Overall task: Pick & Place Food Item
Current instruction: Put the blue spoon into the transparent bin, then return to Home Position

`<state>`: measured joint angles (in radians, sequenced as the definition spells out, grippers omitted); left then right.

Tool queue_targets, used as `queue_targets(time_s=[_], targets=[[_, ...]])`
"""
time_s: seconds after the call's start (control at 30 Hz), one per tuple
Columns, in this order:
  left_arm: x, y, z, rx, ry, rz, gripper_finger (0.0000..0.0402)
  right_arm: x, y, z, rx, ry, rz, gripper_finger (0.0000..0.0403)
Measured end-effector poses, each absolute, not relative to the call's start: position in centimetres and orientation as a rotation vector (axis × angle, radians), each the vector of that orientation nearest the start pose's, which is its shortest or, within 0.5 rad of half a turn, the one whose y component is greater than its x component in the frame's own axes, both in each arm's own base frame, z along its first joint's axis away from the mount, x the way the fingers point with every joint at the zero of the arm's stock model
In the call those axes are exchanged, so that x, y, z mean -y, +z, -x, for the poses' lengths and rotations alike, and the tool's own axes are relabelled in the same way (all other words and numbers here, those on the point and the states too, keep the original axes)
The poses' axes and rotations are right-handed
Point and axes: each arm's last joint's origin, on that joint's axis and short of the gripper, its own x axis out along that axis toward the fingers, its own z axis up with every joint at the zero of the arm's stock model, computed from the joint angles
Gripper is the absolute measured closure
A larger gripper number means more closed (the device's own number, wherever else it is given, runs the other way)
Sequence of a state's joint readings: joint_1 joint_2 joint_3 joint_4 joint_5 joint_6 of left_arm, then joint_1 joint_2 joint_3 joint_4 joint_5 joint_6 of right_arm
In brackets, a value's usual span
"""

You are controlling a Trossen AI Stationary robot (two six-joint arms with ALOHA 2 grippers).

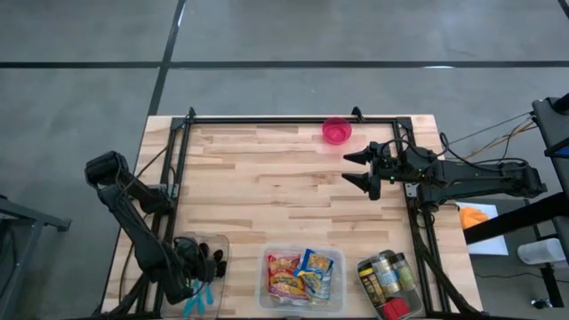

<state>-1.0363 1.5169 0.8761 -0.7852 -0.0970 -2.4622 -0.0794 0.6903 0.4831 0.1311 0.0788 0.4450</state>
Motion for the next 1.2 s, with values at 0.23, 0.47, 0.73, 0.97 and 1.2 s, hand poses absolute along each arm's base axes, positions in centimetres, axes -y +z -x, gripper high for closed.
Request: queue_targets(time_s=[0.23,0.47,0.73,0.97,1.2], targets=[[21.53,17.43,-13.07,-1.199,0.957,1.234,0.0393,1.53,27.26,-16.42,-0.040,-0.172,-0.443,0.0022],[21.55,17.44,-13.12,-1.194,0.955,1.242,0.0389,1.53,27.28,-16.41,-0.039,-0.172,-0.444,0.0022],[21.59,17.46,-13.14,-1.191,0.950,1.246,0.0309,1.53,27.26,-16.42,-0.039,-0.172,-0.443,0.0022],[21.58,17.47,-13.14,-1.191,0.950,1.246,0.0270,1.53,27.26,-16.42,-0.040,-0.172,-0.444,0.0022],[21.40,18.04,-13.07,-1.190,0.931,1.267,0.0268,1.53,27.28,-16.41,-0.039,-0.172,-0.444,0.0022]])
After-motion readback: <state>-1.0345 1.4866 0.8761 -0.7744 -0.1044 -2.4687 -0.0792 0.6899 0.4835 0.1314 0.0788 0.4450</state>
